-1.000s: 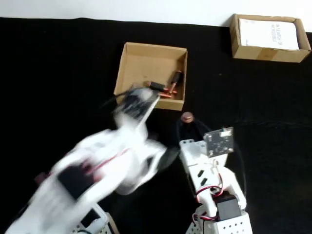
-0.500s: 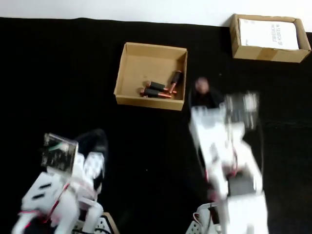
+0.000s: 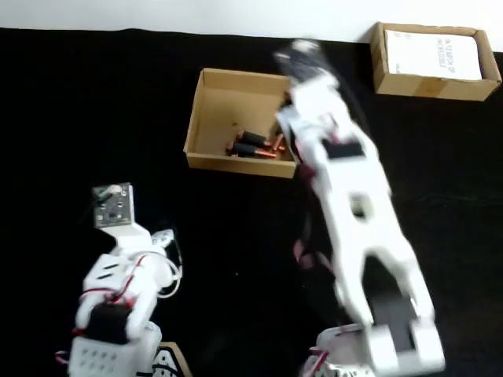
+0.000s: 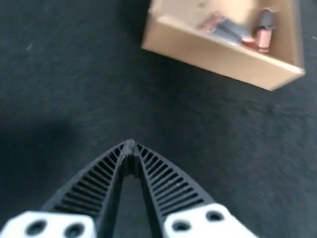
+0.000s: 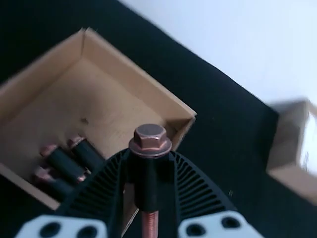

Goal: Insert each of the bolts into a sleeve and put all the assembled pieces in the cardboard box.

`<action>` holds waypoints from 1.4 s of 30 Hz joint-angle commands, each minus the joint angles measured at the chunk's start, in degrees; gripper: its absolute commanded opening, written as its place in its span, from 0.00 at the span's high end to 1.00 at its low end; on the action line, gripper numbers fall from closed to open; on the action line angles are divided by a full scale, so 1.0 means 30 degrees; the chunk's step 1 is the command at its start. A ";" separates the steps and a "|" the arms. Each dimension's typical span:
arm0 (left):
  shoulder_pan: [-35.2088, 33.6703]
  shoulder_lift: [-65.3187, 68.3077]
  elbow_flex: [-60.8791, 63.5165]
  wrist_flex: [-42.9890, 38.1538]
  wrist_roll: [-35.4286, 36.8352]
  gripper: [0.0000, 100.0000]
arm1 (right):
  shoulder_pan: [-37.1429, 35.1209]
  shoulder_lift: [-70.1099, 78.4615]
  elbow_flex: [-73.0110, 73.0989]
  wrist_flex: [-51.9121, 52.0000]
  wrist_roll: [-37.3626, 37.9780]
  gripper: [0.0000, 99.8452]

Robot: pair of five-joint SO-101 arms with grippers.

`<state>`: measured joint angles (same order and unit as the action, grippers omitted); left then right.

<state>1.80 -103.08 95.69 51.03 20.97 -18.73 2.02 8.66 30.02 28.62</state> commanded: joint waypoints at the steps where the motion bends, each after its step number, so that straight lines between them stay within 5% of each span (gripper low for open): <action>1: -0.1714 -0.0103 0.0484 -0.1407 0.1436 0.99 | -0.0396 0.2769 -0.3560 -0.0484 0.3165 0.99; 10: -0.2037 0.0015 0.0484 -0.1348 0.1846 0.99 | -0.1099 0.8044 -0.5348 -0.0484 0.8029 0.99; 24: -0.2007 -0.0132 0.0484 -0.1026 0.1846 0.99 | -0.2593 0.9626 -0.5407 -0.2095 0.8117 0.99; 32: -0.1714 -0.0044 0.0484 -0.1026 0.1817 0.99 | -0.2183 0.6432 -0.5201 0.1861 0.8088 0.81; 42: -0.1714 0.0044 0.0484 -0.1055 0.1788 0.99 | -0.2945 -0.3326 -0.5201 1.0300 -0.2989 0.99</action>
<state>-4.09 -103.25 96.13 48.04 26.07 -27.08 3.60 -4.97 55.43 29.76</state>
